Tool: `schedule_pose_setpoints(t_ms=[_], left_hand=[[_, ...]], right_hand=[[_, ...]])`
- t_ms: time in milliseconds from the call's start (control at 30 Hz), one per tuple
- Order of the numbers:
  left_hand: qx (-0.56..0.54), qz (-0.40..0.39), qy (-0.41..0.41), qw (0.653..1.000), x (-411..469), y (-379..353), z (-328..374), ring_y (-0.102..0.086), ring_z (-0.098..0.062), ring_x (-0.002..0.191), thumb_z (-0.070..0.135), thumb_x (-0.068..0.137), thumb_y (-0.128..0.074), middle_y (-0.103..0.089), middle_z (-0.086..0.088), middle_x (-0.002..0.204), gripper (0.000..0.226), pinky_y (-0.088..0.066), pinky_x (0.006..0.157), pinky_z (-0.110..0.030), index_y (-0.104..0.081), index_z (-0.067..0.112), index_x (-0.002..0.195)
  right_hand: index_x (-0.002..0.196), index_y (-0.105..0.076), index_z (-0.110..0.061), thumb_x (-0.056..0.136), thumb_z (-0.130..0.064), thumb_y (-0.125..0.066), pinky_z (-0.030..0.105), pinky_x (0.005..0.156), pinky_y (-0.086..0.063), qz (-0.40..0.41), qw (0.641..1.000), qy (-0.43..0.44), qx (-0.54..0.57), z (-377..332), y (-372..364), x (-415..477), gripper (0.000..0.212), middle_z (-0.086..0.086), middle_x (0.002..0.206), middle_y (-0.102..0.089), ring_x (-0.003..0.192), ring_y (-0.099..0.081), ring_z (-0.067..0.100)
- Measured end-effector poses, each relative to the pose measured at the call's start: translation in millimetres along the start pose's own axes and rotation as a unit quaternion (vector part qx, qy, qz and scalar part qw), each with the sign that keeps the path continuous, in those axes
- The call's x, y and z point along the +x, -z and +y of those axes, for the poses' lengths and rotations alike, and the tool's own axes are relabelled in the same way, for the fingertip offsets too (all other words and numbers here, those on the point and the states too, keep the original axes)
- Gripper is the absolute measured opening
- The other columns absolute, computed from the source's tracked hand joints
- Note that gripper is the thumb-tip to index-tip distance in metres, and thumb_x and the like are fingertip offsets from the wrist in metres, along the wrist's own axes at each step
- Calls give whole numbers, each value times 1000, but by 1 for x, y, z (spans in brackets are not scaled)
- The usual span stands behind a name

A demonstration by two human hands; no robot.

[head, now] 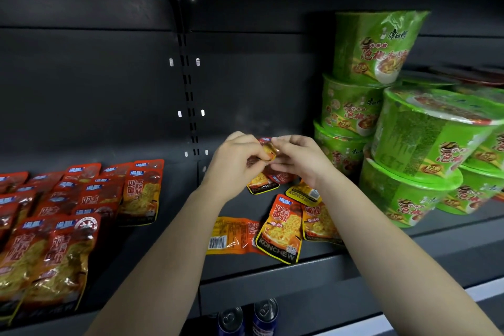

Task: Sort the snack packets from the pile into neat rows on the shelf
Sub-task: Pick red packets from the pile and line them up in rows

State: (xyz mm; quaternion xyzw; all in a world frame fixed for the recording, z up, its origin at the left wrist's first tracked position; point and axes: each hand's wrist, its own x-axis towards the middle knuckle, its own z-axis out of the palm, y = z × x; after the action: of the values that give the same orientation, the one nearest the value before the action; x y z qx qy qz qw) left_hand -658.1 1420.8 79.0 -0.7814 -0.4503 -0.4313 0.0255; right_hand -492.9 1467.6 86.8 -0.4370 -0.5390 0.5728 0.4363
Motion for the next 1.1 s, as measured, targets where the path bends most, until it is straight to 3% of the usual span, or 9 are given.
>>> schedule_pose_setpoints(t_ms=[167,267,333,433,533,667,900,1100], left_hand=[[-15,-53,7,998,-1,-5,2,-48,-5,95,13,76,-78,-60,16,88,11,-41,81,-16,-76,20,84],[7,-56,41,998,0,-5,2,-43,-4,99,6,76,-74,-51,13,95,24,-37,82,-12,-72,23,93],[32,-42,81,995,0,-4,1,-46,-8,103,7,79,-70,-49,11,98,26,-42,83,-19,-65,23,99],[79,-43,175,980,-1,-5,-3,-51,-16,106,31,84,-68,-52,7,102,26,-46,86,-33,-55,24,106],[142,-123,248,950,-3,-11,-13,-52,-22,113,56,80,-65,-57,3,115,50,-40,92,-40,-46,24,115],[176,-199,285,921,-5,-20,-19,-51,-26,115,76,71,-58,-59,0,117,70,-34,95,-44,-39,27,118],[147,-258,301,906,-3,-26,-16,-33,-28,132,75,73,-57,-45,-4,136,69,-23,103,-46,-38,47,132],[63,-245,333,909,-3,-22,-16,-24,-20,133,65,67,-73,-29,3,136,71,-17,107,-41,-48,42,130]], right_hand=[[95,-50,-12,78,0,-74,29,64,-58,22,999,41,22,1,4,3,32,8,89,-65,72,-69,15],[89,-49,-18,75,4,-75,34,68,-57,68,992,97,-43,-1,9,10,37,9,94,-63,81,-67,21],[90,-51,-23,73,1,-77,35,71,-57,113,978,131,-117,-3,11,13,39,5,97,-64,85,-66,20],[90,-52,-27,73,-2,-73,35,62,-57,128,969,154,-147,0,13,13,38,7,101,-64,80,-66,20],[89,-49,-27,74,-7,-67,36,53,-52,123,967,151,-165,7,13,11,31,9,96,-66,67,-62,22],[86,-46,-29,75,-7,-66,34,59,-51,113,968,139,-174,10,17,11,32,4,96,-66,73,-66,22],[92,-48,-24,78,0,-65,28,56,-51,92,975,133,-152,11,19,7,33,1,100,-64,80,-67,19],[94,-49,-24,78,0,-67,28,55,-52,86,974,126,-166,13,17,7,34,-1,99,-64,81,-67,16]])
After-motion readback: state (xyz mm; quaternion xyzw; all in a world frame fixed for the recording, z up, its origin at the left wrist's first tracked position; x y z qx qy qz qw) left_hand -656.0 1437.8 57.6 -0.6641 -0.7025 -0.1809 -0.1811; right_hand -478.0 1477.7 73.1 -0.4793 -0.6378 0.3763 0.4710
